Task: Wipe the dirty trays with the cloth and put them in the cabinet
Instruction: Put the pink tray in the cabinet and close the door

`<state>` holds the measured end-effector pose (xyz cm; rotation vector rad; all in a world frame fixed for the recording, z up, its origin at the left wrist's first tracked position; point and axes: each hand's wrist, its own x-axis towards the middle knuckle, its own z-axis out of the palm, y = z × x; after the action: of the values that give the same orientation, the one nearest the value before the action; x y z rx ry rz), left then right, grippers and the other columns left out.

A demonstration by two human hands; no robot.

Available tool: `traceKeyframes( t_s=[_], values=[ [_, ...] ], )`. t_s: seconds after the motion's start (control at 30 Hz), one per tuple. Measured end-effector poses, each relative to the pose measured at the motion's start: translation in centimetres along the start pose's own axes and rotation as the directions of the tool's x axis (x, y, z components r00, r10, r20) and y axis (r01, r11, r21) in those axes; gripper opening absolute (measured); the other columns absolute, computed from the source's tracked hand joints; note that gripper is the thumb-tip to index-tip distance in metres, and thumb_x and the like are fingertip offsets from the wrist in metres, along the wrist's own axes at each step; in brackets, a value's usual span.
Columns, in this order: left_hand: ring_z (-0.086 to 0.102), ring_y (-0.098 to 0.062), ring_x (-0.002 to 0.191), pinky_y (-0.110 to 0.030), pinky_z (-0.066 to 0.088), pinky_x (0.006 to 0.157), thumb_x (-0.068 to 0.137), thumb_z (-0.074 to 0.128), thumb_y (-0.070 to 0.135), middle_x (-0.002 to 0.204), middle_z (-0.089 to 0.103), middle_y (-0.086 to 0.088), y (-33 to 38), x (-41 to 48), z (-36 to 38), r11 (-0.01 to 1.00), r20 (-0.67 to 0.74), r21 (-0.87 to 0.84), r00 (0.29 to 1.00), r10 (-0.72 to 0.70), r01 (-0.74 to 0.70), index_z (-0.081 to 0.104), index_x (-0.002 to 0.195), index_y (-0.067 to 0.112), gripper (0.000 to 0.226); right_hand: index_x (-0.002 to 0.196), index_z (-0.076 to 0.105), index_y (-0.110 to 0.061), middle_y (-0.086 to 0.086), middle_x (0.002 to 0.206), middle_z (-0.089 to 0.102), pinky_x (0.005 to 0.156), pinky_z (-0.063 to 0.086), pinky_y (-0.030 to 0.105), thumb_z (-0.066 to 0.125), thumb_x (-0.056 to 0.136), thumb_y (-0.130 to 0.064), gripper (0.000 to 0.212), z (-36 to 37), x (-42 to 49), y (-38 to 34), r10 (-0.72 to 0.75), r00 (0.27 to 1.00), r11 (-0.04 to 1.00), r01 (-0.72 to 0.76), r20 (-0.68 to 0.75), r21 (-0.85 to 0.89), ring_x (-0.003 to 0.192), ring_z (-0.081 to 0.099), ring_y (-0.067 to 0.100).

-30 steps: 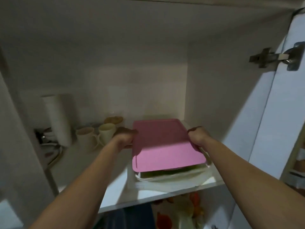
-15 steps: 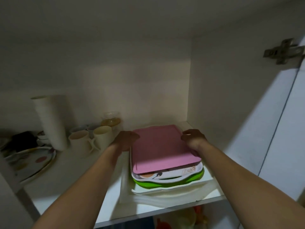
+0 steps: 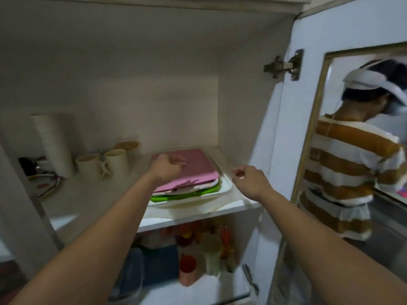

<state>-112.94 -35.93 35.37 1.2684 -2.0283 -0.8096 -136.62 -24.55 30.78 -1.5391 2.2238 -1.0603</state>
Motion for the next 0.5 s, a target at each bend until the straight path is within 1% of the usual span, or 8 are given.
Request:
traceKeyframes(
  t_s=[0.07,0.13,0.2,0.27,0.37,0.43,0.47,0.5],
  values=[
    [0.068,-0.024,0.103,-0.037,0.053,0.091,0.094,0.063,0.023,0.107,0.074,-0.003,1.9,-3.2,2.2,0.997,0.044,0.038,0.997,0.067,-0.069,0.074,0.114,0.021,0.023,0.12,0.07,-0.028,-0.005,0.116,0.071,0.094,0.051,0.028,0.053,0.092,-0.027,0.032,-1.3,-4.0,1.6,-0.045,0.997,0.998,0.043,-0.06,-0.036,0.105,0.065,0.018],
    [0.068,-0.021,0.105,-0.036,0.052,0.097,0.093,0.063,0.029,0.11,0.074,0.001,4.1,-6.6,4.8,0.98,0.114,0.073,0.978,0.176,-0.185,0.074,0.114,0.025,0.024,0.117,0.07,-0.029,-0.007,0.108,0.071,0.087,0.055,0.031,0.052,0.094,-0.026,0.03,-2.8,-8.3,3.3,-0.073,0.991,0.995,0.065,-0.112,-0.074,0.095,0.065,0.013],
    [0.065,-0.015,0.103,-0.032,0.05,0.092,0.093,0.061,0.033,0.112,0.073,0.003,6.6,-9.9,7.4,0.953,0.195,0.098,0.944,0.266,-0.288,0.073,0.116,0.03,0.026,0.118,0.067,-0.031,-0.009,0.101,0.07,0.08,0.058,0.029,0.051,0.097,-0.027,0.026,-4.3,-13.0,4.9,-0.09,0.986,0.988,0.071,-0.139,-0.136,0.082,0.064,0.007],
    [0.064,-0.011,0.1,-0.027,0.047,0.085,0.094,0.059,0.034,0.114,0.071,0.004,9.6,-12.8,9.9,0.911,0.275,0.095,0.89,0.363,-0.401,0.072,0.118,0.03,0.027,0.119,0.065,-0.031,-0.011,0.1,0.069,0.079,0.057,0.024,0.052,0.099,-0.028,0.023,-5.8,-17.2,6.6,-0.098,0.983,0.98,0.068,-0.158,-0.186,0.079,0.062,0.003],
    [0.065,-0.01,0.105,-0.027,0.052,0.087,0.095,0.059,0.034,0.116,0.07,0.005,14.9,-16.8,13.2,0.825,0.393,0.037,0.768,0.506,-0.563,0.07,0.118,0.029,0.026,0.115,0.065,-0.029,-0.013,0.097,0.068,0.075,0.051,0.018,0.052,0.099,-0.028,0.021,-8.8,-22.9,8.4,-0.106,0.976,0.957,0.049,-0.189,-0.285,0.081,0.061,0.001],
    [0.065,-0.009,0.105,-0.021,0.051,0.082,0.095,0.06,0.033,0.112,0.069,0.008,19.1,-19.9,15.0,0.743,0.452,-0.01,0.659,0.6,-0.67,0.07,0.117,0.03,0.024,0.1,0.063,-0.032,-0.018,0.082,0.061,0.065,0.043,0.008,0.055,0.095,-0.029,0.009,-11.5,-27.0,9.4,-0.092,0.963,0.933,-0.005,-0.253,-0.359,0.07,0.055,-0.004],
    [0.065,-0.009,0.104,-0.021,0.05,0.081,0.096,0.06,0.033,0.111,0.07,0.009,20.7,-21.2,15.5,0.696,0.47,-0.027,0.606,0.642,-0.717,0.07,0.116,0.029,0.023,0.091,0.058,-0.034,-0.021,0.073,0.054,0.059,0.039,0.006,0.058,0.092,-0.03,0.004,-12.6,-28.6,9.6,-0.082,0.956,0.921,-0.035,-0.283,-0.387,0.063,0.05,-0.007],
    [0.065,-0.008,0.102,-0.022,0.052,0.082,0.096,0.06,0.031,0.112,0.07,0.009,22.6,-22.8,16.2,0.633,0.485,-0.056,0.534,0.693,-0.772,0.07,0.116,0.029,0.023,0.085,0.055,-0.035,-0.022,0.069,0.048,0.054,0.036,0.007,0.06,0.088,-0.033,0.007,-13.7,-30.3,10.1,-0.059,0.947,0.909,-0.08,-0.315,-0.408,0.06,0.046,-0.009]
  ],
)
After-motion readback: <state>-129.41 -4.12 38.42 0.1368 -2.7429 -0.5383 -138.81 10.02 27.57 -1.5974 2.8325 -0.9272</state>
